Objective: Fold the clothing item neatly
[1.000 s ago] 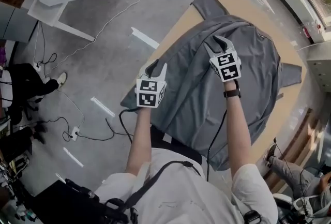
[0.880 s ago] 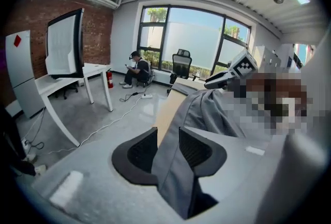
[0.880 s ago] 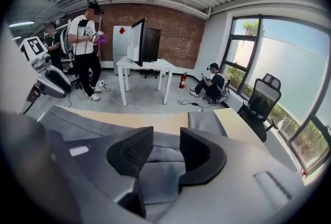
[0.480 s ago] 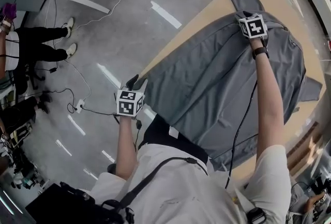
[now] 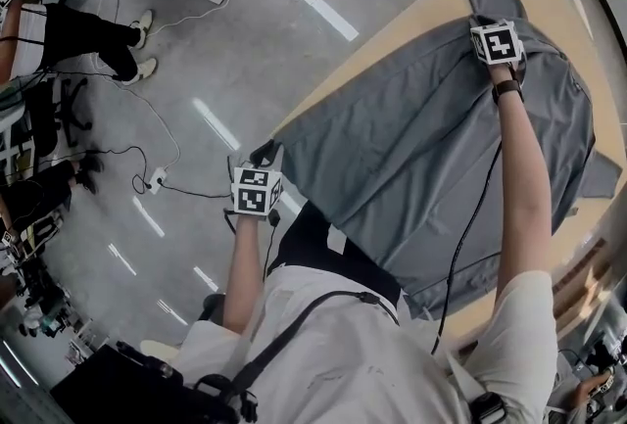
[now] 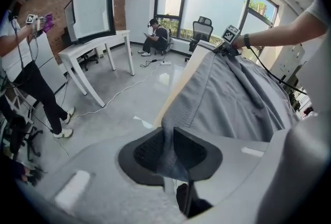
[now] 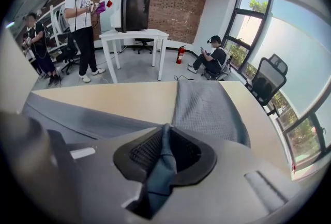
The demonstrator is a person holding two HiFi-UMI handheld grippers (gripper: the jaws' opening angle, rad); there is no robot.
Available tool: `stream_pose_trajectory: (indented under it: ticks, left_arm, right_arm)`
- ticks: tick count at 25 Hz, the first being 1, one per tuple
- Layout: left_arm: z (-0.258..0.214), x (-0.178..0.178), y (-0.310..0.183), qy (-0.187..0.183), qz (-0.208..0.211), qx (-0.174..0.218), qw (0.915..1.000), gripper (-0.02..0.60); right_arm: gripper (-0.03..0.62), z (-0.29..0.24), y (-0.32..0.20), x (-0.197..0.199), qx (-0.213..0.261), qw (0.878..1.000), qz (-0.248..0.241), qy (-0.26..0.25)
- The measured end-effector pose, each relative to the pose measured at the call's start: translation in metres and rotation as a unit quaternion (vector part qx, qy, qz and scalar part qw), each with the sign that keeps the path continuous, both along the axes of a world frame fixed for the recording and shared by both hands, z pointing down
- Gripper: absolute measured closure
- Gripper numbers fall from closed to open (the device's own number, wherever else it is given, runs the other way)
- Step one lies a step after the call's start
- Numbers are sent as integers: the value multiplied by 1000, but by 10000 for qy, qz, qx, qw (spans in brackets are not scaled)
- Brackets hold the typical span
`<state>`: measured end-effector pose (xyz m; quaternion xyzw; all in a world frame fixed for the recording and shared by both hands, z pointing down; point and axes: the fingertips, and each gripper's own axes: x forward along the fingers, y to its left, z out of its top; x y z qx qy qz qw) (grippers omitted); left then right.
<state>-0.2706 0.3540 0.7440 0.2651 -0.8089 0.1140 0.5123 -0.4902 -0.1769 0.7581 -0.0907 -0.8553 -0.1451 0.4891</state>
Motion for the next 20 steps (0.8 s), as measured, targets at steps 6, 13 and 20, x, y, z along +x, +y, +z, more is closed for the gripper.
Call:
stream_pose_trajectory:
  ticks: [6,13,20]
  left_arm:
    - [-11,13,-21,12,485,244,9985,568]
    - [-73,16,-53,-22,831,1432,9862,568]
    - [-155,69,-125,-1,1543,2279,9614,569]
  right_arm:
    - [560,-13,0,1,-115,9993,-162,-316]
    - [562,-88,-13,19,-450,9928,273,-1079]
    - [562,-155,-54,65,-932,9779,673,-1745]
